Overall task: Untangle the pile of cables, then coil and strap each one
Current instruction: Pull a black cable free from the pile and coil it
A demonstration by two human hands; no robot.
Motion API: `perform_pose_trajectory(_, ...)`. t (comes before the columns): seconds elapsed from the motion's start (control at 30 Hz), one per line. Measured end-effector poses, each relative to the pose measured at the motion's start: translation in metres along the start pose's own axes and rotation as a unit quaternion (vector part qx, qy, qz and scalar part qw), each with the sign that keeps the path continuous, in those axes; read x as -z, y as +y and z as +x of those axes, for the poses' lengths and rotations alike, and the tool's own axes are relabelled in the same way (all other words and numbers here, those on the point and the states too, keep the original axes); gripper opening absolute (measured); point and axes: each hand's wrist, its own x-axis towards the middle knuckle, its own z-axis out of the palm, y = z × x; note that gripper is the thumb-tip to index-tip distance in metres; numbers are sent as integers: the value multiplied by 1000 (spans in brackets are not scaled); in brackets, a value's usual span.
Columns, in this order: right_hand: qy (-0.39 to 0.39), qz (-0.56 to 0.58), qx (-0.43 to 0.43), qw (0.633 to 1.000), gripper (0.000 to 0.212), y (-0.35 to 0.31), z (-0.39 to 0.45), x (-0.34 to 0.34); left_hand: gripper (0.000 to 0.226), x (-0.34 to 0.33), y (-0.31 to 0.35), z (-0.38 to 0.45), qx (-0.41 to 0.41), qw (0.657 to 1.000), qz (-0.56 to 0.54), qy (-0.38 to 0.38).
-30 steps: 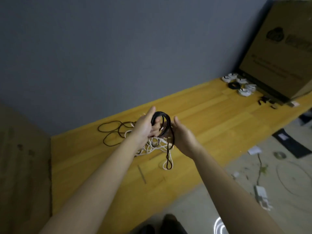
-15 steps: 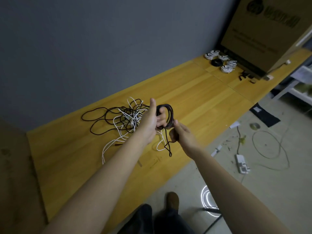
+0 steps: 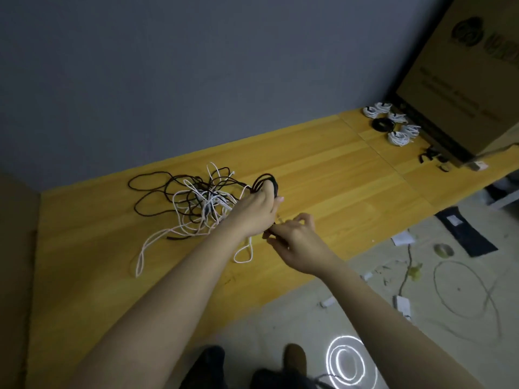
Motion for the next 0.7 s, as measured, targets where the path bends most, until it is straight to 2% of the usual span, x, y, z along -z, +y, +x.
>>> perform_pose_trajectory(0.07,45,-35,14,998,12,32,-4,19,29,-17,11,5,32,999,-10,-6)
perform_pose_trajectory(0.13,49,-45,-10,998,13,65,-7,30,34,-30,20,7,61,998,-34,2)
perform_pose_trajectory(0.27,69,29,-33,997,16,109,0,29,51,-50,34,5,100,994,-33,-9)
perform_pose_trajectory(0.43,170,136,-14,976,20,126,19,9,53,-68,35,3,82,992,-98,-13)
perform_pose_trajectory(0.57,225,226,-44,947,27,149,42,-20,45,-92,17,19,53,973,-211,78)
perform_pose_trajectory(0.7,257,296,-15,920,38,162,46,-47,48,-116,2,24,23,941,-273,197)
